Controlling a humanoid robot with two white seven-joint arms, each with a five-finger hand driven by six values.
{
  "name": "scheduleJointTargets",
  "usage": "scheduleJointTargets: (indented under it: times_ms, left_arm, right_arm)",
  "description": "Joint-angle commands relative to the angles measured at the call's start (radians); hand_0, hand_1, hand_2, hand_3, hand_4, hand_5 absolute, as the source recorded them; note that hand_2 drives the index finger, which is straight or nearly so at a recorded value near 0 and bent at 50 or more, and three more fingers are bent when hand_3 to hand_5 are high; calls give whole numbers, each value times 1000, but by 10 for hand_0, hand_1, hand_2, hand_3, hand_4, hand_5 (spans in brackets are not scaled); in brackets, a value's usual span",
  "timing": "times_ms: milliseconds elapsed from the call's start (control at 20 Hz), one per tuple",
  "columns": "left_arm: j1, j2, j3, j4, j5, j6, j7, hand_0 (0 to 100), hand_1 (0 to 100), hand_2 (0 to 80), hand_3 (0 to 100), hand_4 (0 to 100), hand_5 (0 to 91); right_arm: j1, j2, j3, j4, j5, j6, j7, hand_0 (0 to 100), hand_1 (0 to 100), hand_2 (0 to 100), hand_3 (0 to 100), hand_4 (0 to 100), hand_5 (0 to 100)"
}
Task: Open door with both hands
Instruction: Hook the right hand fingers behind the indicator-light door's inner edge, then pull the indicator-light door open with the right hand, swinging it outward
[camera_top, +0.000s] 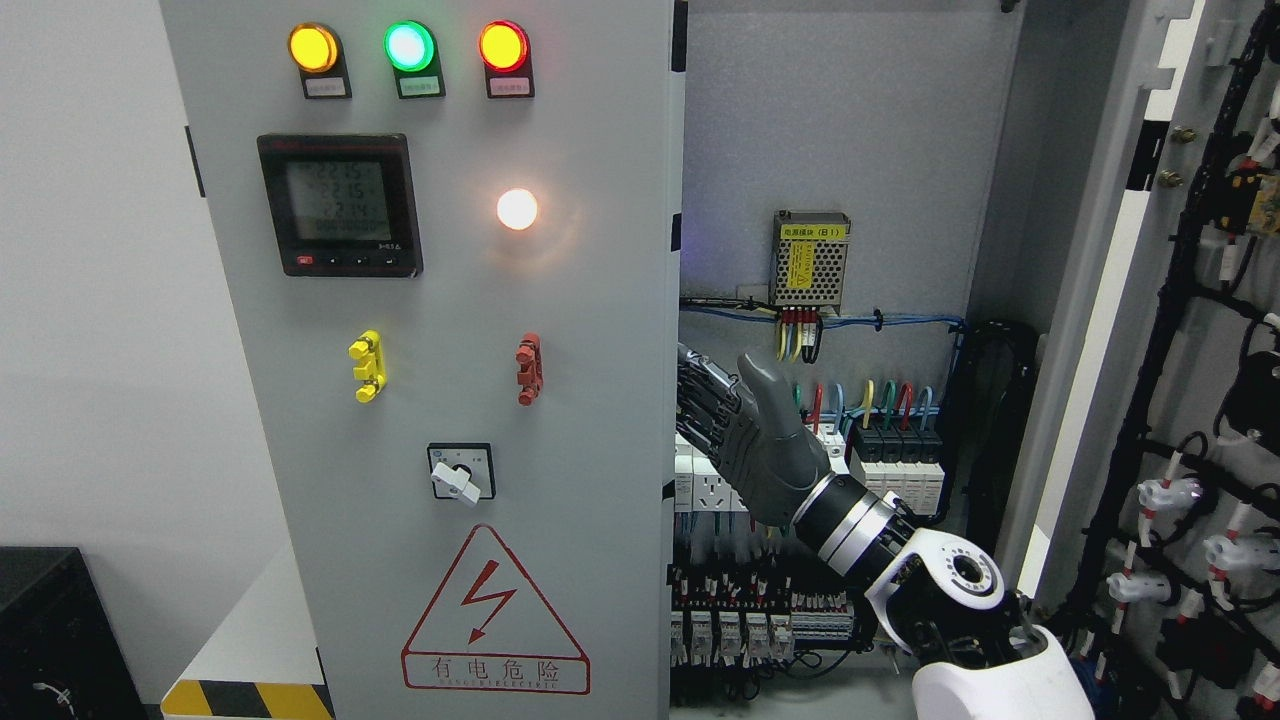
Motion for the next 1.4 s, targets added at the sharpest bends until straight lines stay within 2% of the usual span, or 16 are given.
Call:
scheduleJointTargets:
  times_ms: [0,100,200,250,851,1102,1352]
  left_arm:
    - [0,0,0,0,0,-4,1,0,0,0,0,0,0]
    - [0,0,0,0,0,-4,1,0,0,0,0,0,0]
    - [0,0,0,0,0,-4,1,0,0,0,0,0,0]
    - [0,0,0,0,0,-4,1,0,0,0,0,0,0]
    - [0,0,0,0,0,-4,1,0,0,0,0,0,0]
    - [0,0,0,0,0,-4,1,0,0,0,0,0,0]
    - [0,0,0,0,0,-6,1,0,0,0,0,0,0]
  right_arm:
    - [-2,0,7,0,-2,-3,1,0,0,0,0,0,0]
    - [-7,0,7,2,-2,-3,8,0,0,0,0,0,0]
    - [-23,0,7,8,-1,-2,71,0,0,0,0,0,0]
    - [-25,1,7,10,-1,1,79,0,0,0,0,0,0]
    - [-4,6,7,-10,-4,-3,82,0,0,0,0,0,0]
    - [67,1,39,-101,-25,-2,82,0,0,0,0,0,0]
    - [104,1,84,-159,-32,-3,90,0,0,0,0,0,0]
